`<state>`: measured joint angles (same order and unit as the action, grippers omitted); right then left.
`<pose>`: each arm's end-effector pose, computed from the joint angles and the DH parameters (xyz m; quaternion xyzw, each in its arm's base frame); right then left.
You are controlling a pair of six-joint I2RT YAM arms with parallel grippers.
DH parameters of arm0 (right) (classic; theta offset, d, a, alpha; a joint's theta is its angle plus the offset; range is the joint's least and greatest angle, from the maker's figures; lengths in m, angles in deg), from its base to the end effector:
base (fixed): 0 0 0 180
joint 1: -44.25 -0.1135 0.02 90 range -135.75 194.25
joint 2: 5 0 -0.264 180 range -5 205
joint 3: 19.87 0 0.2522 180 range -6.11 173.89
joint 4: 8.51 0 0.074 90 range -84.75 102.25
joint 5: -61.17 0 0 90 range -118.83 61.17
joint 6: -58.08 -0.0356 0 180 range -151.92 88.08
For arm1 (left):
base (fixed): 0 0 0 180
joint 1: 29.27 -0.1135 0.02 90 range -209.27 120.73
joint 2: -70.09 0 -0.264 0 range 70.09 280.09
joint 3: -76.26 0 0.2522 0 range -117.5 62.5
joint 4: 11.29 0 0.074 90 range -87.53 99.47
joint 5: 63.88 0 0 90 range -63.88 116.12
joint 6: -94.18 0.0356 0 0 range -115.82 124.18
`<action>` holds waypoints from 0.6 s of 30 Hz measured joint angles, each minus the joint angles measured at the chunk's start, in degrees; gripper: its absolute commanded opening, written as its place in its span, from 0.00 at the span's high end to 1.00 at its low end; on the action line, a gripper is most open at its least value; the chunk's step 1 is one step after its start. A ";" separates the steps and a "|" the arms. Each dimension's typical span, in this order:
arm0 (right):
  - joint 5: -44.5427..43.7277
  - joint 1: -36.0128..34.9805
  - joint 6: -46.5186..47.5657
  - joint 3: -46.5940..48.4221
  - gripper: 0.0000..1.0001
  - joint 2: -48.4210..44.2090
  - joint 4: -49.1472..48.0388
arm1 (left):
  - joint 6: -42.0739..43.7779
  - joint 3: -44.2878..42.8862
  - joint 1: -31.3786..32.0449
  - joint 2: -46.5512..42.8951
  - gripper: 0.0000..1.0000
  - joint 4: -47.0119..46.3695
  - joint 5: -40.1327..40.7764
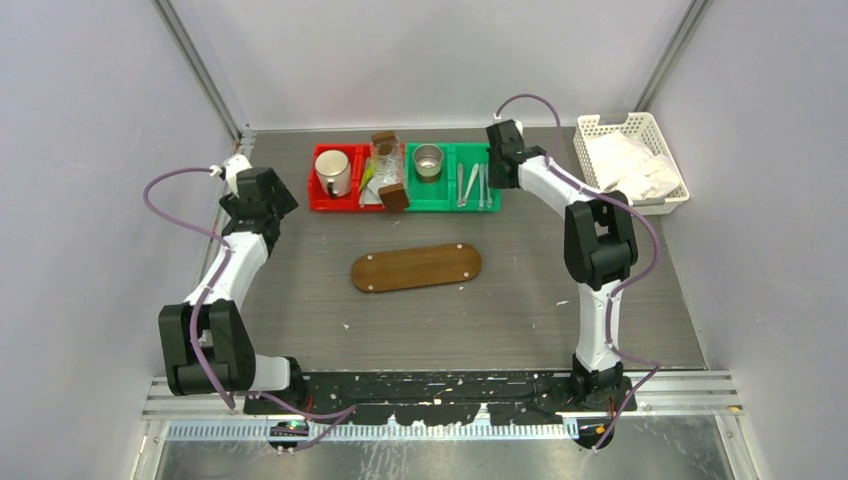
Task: Prepare toiletry sets of a toothbrush and toothpaste on the tray
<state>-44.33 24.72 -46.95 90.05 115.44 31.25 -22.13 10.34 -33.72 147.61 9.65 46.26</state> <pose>0.4470 0.1485 0.2118 0.0092 0.9330 -0.0211 0.3591 0.2987 0.0355 0.2628 -0.3100 0.8102 0.0608 0.4938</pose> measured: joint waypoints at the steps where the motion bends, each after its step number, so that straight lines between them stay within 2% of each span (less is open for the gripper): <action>1: 0.02 0.72 0.31 -0.72 0.99 -0.48 -0.28 | -0.17 0.00 0.11 0.17 0.21 -0.35 -0.17; 10: 0.00 3.54 3.56 -2.69 0.99 -1.70 -1.38 | -0.50 0.00 1.22 2.80 0.21 -1.44 -0.90; 18: 1.44 3.52 4.55 -8.55 0.99 -5.27 -5.09 | -0.26 -0.09 2.16 4.79 0.21 -2.89 -1.22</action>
<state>-42.89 28.24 -42.40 81.51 110.18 26.16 -22.39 10.25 -31.56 152.39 6.77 45.03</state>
